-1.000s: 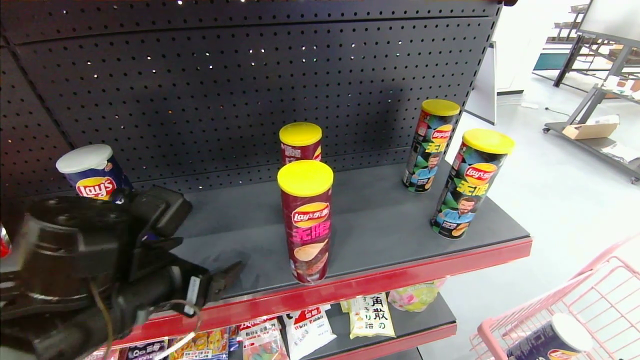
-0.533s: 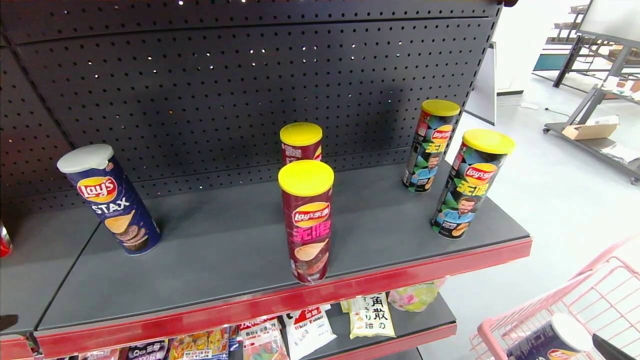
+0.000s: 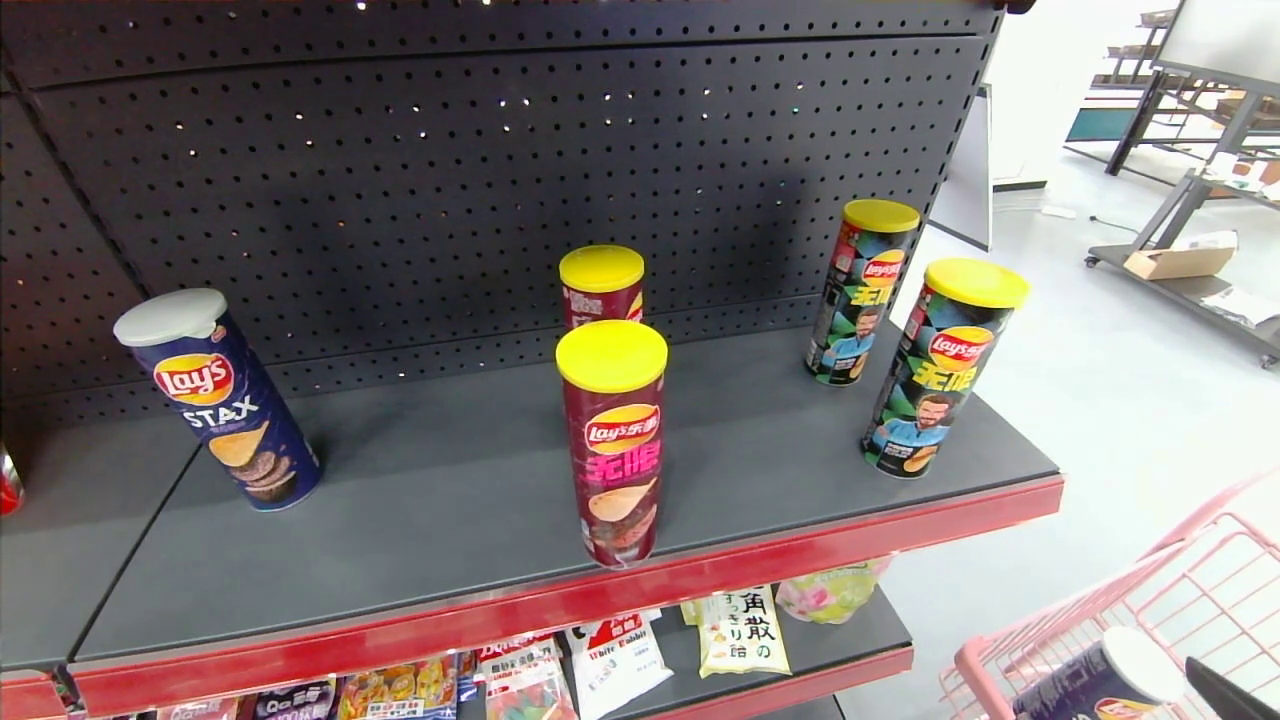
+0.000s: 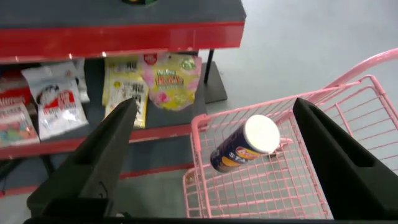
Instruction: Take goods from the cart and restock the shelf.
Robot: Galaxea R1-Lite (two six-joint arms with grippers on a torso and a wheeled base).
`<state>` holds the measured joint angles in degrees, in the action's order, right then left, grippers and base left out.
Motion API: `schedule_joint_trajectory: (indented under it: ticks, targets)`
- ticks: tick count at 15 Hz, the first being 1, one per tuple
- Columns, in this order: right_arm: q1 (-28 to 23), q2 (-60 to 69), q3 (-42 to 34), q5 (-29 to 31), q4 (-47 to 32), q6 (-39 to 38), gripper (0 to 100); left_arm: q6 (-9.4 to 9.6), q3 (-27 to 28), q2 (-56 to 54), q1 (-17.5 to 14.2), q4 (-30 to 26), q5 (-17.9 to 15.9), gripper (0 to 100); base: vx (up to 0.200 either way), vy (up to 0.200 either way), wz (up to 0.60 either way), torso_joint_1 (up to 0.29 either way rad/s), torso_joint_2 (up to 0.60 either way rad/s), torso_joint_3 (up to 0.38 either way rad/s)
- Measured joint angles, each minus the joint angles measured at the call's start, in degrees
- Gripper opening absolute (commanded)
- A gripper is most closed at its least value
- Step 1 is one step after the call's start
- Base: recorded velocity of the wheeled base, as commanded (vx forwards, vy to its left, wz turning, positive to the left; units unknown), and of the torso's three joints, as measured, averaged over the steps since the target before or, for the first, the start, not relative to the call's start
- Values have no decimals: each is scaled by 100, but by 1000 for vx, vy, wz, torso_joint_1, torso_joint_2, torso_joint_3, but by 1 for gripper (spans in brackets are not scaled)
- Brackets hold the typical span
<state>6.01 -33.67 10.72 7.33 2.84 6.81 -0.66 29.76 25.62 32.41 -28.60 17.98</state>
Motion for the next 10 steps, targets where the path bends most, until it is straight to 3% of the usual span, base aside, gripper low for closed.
schedule_joint_trajectory:
  ticks: [2,5,7,10]
  targets:
    - [-28,63,9,0,-333,336,100,20,-13,-88,7,2,0,100,0,0,0,0,0,0]
    - [-91,126,41,46,-374,495,100,26,-41,-140,7,6,20,100,-200,0,0,9,4,-1]
    - [-113,145,41,52,-379,514,100,66,-71,-149,0,5,24,100,0,0,0,0,0,0]
    - [-117,169,22,57,-382,541,100,277,-211,-232,13,216,-6,100,0,0,0,0,0,0]
